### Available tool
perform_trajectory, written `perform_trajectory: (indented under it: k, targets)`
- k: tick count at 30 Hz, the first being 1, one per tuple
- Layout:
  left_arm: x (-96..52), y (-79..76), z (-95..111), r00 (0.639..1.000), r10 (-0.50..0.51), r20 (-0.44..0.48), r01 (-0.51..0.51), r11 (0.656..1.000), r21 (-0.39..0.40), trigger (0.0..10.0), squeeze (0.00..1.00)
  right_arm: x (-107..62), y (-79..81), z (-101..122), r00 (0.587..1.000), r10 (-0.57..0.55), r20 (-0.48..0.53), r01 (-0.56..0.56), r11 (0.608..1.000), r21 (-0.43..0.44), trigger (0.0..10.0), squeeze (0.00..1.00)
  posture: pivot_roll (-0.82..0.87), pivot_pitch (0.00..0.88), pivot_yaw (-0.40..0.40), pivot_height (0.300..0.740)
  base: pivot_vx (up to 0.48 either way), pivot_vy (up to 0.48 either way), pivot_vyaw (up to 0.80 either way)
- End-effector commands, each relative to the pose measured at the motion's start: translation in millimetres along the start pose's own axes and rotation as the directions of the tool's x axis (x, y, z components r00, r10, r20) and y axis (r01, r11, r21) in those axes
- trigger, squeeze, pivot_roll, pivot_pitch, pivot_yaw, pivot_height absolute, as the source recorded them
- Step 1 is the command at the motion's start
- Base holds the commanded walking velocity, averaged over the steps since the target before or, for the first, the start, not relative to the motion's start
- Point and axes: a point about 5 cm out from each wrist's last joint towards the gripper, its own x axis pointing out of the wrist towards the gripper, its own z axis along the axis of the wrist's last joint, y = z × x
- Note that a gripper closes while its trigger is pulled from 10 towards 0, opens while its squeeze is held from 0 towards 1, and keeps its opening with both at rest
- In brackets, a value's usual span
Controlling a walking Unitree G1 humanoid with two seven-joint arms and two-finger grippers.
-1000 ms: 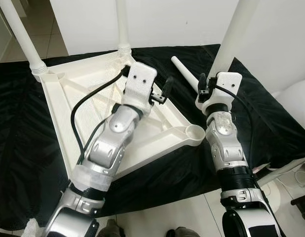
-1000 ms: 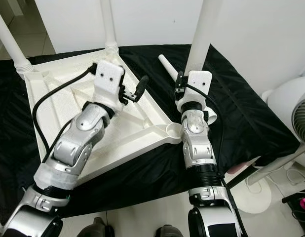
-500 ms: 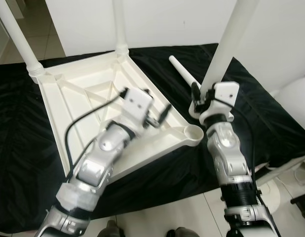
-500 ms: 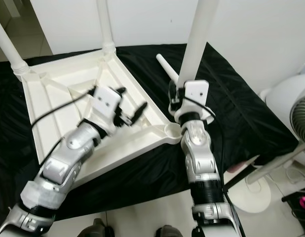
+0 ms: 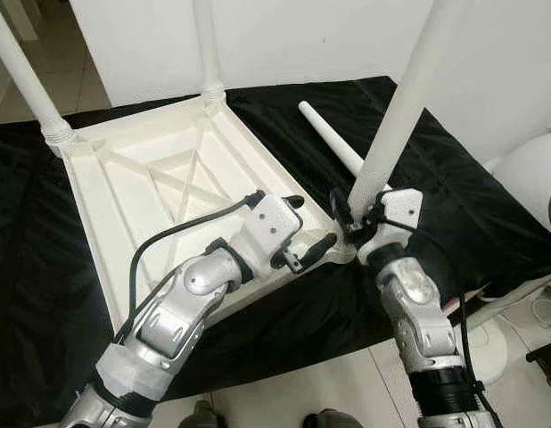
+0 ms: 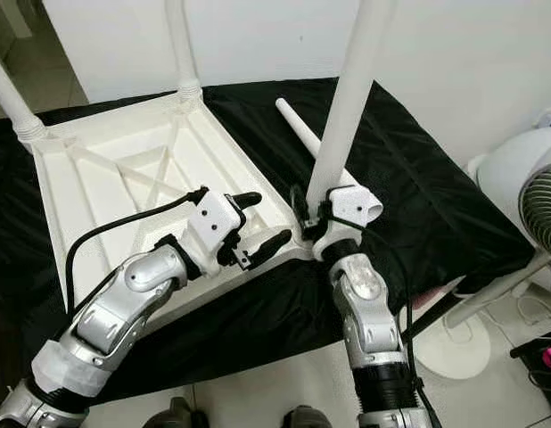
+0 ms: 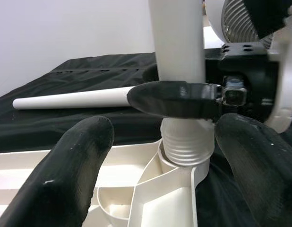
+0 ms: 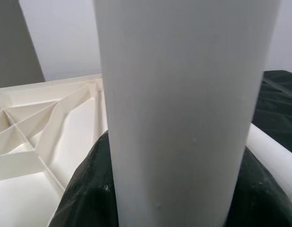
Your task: Building children table
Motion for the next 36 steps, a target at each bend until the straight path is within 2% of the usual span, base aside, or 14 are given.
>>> perform_trajectory:
  k: [1,6,12,15,23,27,29,36]
  targets:
    - [-2.1,-1.2,-3.5,0.999,-0.04,-0.016,0.04,0.999,0.016,10.0,0.0,-4.0,-0.1,-4.7,1.0,0.013,-0.021,-0.013,1.0,0.006,10.0,0.0,-0.09,0.041,0.049,0.74,0.0,0.0,0.0]
    - [-2.9,-0.3,-3.5,0.999,-0.043,-0.019,0.043,0.999,0.021,10.0,0.0,-11.0,-2.3,-15.5,0.998,0.034,-0.062,-0.034,0.999,0.0,10.0,0.0,-0.09,0.041,0.048,0.74,0.0,0.0,0.0]
    - [-5.3,0.1,-4.3,0.999,-0.043,-0.026,0.044,0.999,0.029,10.0,0.0,-10.0,-7.4,-26.9,0.991,0.069,-0.113,-0.078,0.994,-0.079,10.0,0.0,-0.09,0.038,0.052,0.74,0.0,0.0,0.0]
    - [-6.6,0.7,-4.6,0.999,-0.042,-0.03,0.043,0.999,0.031,10.0,0.0,-10.0,-9.1,-28.3,0.99,0.074,-0.12,-0.086,0.992,-0.09,10.0,0.0,-0.08,0.04,0.054,0.74,0.0,0.0,0.0]
    - [-9.7,2.9,-5.8,0.999,-0.034,-0.041,0.036,0.999,0.034,10.0,0.0,-3.8,-15.8,-32.3,0.988,0.071,-0.138,-0.082,0.994,-0.072,10.0,0.0,-0.08,0.043,0.056,0.74,0.0,0.0,0.0]
    - [-9.4,3.5,-4.6,0.999,-0.03,-0.04,0.031,0.999,0.036,10.0,0.0,-1.4,-12.1,-33.0,0.984,0.104,-0.142,-0.115,0.99,-0.075,10.0,0.0,-0.08,0.043,0.052,0.74,0.0,0.0,0.0]
    - [-10.2,3.6,-4.5,0.999,-0.027,-0.041,0.028,0.999,0.038,10.0,0.0,-6.7,-7.6,-35.4,0.975,0.154,-0.16,-0.177,0.974,-0.141,10.0,0.0,-0.08,0.044,0.051,0.74,0.0,0.0,0.0]
    - [-10.5,4.2,-4.4,0.999,-0.028,-0.041,0.03,0.999,0.042,10.0,0.0,-16.6,-5.1,-42.5,0.959,0.215,-0.185,-0.25,0.95,-0.189,10.0,0.0,-0.08,0.045,0.054,0.74,0.0,0.0,0.0]
